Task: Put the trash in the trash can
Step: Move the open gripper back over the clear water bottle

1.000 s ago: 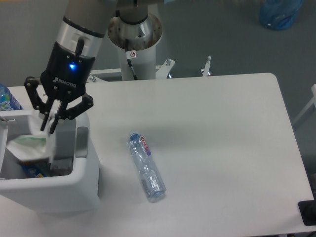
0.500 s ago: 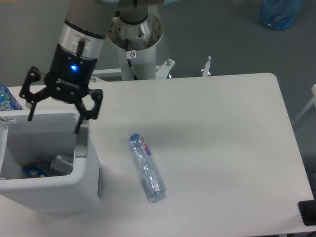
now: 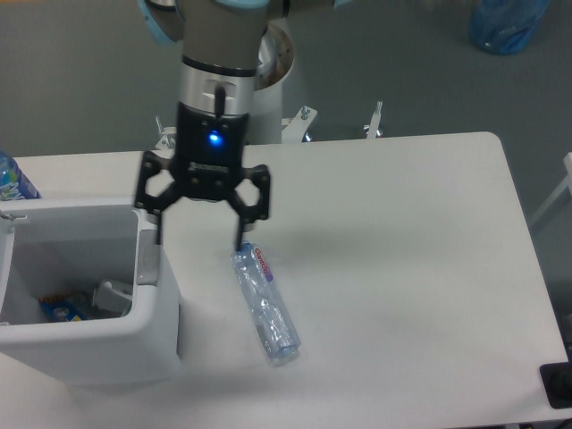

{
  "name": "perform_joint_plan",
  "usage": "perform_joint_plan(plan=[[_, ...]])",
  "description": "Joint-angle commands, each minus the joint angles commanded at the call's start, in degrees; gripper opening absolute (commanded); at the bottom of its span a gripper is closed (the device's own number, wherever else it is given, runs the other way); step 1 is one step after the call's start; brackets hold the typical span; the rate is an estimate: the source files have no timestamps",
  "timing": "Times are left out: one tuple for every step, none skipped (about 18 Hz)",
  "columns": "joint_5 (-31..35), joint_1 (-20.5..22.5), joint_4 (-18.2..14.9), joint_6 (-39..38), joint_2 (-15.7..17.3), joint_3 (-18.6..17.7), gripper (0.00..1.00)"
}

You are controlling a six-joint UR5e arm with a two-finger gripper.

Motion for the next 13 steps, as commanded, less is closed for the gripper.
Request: perform_joint_plan(plan=[[0.00,0.44,0.00,0.44,-0.70,0.00,1.00],[0.17,0.88,-0.61,1.92,-1.31,-0.09,1.00],[1.13,0.97,-1.40,3.85,-1.84,-0.09,1.00],[3.06,1.32,-2.19,5.35,-2.19,0.00,1.00],[5.25,1.50,-2.81,6.50,-2.55,-0.09,1.00],[6.67,1.59,-2.90,7.20,-3.16,-0.09,1.00],[6.94,1.76,-2.90,7.30,-3.43,0.00,1.00],[6.94,1.94,-2.90,7.21,-4.04,0.00,1.00],[6.77,2.03,-2.73,6.25,-4.65,0.00,1.00],[6.59,2.03,-2.64,4.59,-5.36,-0.09,1.00],[6.59,2.03,-2.29,1.53,-6.06,-0.09,1.00],[6.59,1.94,-1.94,-1.37,-6.85,0.17,1.00],[6.68,1.94,-1.76,-3.66,-7.81,0.52,1.00]])
